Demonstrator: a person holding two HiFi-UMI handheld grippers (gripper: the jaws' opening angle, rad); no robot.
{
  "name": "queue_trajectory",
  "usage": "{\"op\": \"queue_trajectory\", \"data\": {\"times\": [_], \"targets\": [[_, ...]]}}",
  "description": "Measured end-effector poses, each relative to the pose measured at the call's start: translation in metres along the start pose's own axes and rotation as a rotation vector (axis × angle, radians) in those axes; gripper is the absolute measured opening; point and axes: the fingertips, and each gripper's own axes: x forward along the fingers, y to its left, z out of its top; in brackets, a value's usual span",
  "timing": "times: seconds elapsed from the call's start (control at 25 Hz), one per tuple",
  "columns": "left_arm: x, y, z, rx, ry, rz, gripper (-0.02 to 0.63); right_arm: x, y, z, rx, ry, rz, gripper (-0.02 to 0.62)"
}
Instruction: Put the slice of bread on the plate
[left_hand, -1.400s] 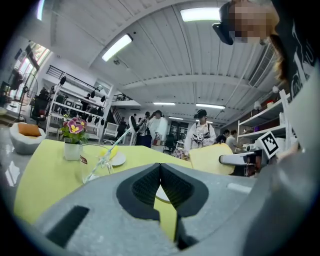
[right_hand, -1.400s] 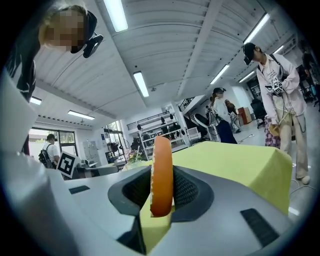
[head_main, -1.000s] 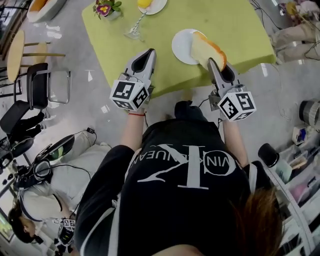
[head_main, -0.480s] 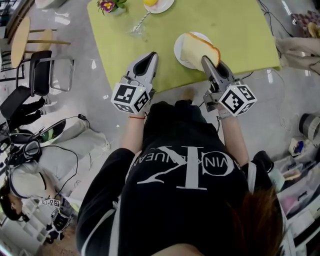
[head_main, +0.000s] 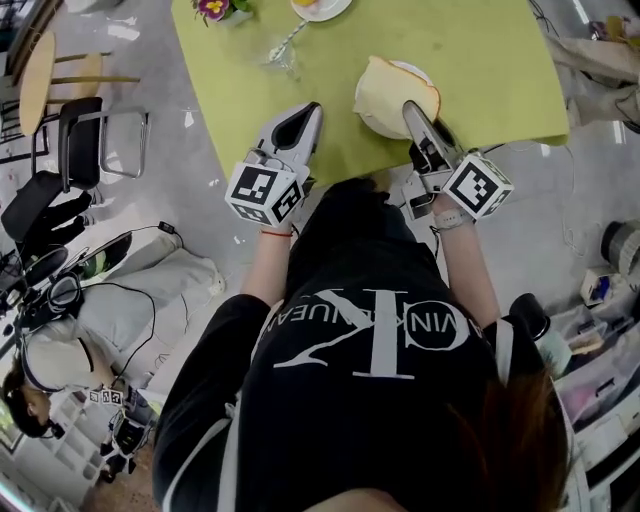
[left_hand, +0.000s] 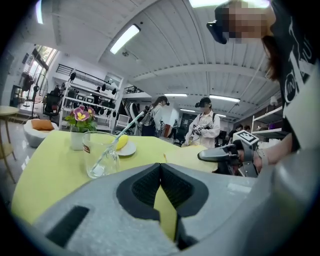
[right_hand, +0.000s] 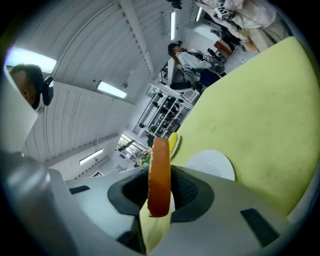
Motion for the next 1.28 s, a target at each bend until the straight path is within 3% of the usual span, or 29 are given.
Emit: {"op": "queue_trajectory", "data": {"times": [0.2, 0.32, 0.44, 0.76, 1.28], "targets": [[0.01, 0.005, 0.005, -0.023, -0.009, -0.031, 0.008, 0.003, -0.015, -0.006, 0.118, 0.001, -0.077, 0.1], [0.015, 0.008, 0.005, -0.016, -0.004, -0.042, 0.008, 0.011, -0.013, -0.004, 0.125, 0.003, -0.049, 0.1], [0.017, 0.012, 0.004, -0.016, 0.004, -0.047, 0.008, 0.011, -0.025, -0.006, 0.104, 0.027, -0.123, 0.1], [0.018, 0.02, 0.006, -0.027, -0.004, -0.051, 0.008, 0.013, -0.038, -0.008, -0.161, 0.13, -0.261, 0.135], [0.014, 0.021, 0.004, -0.041, -0.008, -0.049, 0.008, 0.011, -0.049, -0.004, -0.331, 0.184, -0.363, 0.195]]}}
